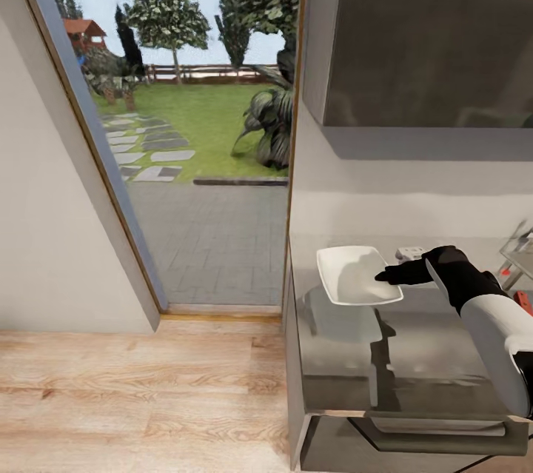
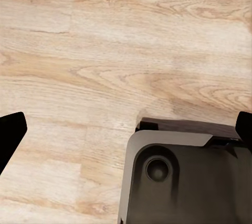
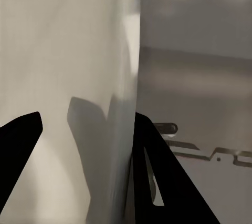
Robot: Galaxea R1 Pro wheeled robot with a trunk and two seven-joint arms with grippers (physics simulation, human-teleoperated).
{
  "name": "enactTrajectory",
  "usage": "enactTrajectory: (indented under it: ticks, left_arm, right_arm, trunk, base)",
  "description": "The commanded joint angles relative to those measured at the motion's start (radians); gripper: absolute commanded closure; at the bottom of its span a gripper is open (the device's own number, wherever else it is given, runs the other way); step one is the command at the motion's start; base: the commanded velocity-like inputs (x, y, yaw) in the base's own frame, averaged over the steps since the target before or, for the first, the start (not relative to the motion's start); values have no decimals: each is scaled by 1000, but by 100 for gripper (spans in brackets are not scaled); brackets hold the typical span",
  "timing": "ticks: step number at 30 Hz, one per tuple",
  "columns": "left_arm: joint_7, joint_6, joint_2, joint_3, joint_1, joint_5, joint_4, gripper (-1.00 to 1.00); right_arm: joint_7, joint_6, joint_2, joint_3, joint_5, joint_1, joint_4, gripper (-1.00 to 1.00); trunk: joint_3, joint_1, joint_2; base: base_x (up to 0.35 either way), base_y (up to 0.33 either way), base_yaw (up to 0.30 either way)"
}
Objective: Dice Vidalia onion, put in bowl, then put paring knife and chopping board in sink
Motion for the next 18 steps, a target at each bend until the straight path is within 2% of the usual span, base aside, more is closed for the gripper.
enactTrajectory:
  ticks: [1, 18]
  left_arm:
    - [0, -2, 0, -1, 0, 5, -1, -100]
    - [0, -2, 0, -1, 0, 5, -1, -100]
  right_arm:
    - [8, 2, -1, 2, 8, -1, -1, 100]
    - [8, 3, 0, 2, 7, -1, 6, 100]
  trunk:
    - [-2, 1, -2]
    - [-2, 1, -2]
  base:
    - [0, 0, 0]
    - [0, 0, 0]
